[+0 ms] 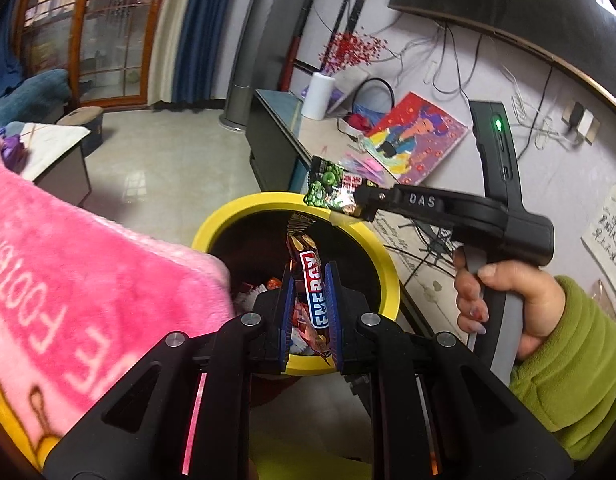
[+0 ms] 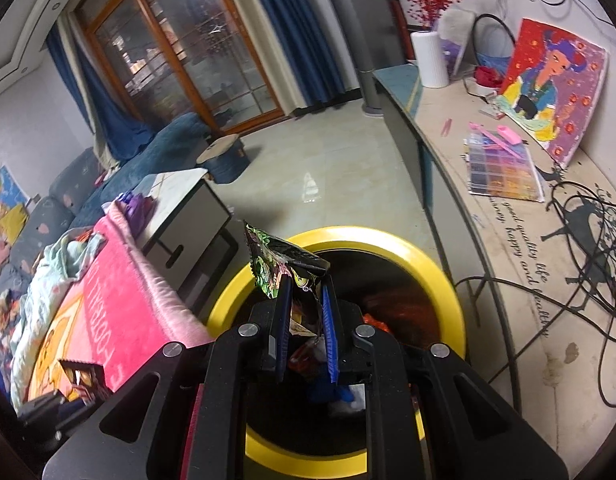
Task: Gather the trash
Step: 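Carry the chocolate bar and green packet over the yellow bin and open both tools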
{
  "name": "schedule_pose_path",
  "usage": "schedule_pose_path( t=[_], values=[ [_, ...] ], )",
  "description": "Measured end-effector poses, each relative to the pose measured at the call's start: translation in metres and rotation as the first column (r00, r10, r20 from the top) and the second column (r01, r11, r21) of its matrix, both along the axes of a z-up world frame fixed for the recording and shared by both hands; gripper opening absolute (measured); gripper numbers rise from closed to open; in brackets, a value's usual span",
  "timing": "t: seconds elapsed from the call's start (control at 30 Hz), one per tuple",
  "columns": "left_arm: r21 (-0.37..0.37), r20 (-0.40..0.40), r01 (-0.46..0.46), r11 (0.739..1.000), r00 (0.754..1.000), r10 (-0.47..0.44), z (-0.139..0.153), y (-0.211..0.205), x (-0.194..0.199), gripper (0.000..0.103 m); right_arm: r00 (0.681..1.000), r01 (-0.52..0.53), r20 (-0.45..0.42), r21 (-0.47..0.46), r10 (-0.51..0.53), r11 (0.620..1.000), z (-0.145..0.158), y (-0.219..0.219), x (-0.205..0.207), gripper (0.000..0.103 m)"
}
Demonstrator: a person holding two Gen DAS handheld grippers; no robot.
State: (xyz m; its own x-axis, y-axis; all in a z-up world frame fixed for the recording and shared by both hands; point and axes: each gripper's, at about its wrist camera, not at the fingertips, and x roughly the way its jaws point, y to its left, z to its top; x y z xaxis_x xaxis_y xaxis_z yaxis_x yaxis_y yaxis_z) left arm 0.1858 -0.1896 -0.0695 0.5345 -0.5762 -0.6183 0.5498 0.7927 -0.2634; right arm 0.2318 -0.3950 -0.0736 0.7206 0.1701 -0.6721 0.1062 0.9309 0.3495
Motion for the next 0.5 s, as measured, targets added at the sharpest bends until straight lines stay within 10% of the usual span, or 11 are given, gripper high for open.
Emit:
schedule_pose_path(
  t=[0.5],
  values=[
    [0.070,-0.015,0.078,0.995,0.997,-0.077,-0.023,-0.044,0.008,0.010,0.996,0.058,-0.078,0.063,-0.053,0.996,-0.025,-0.035,0.004,0.017]
  ],
)
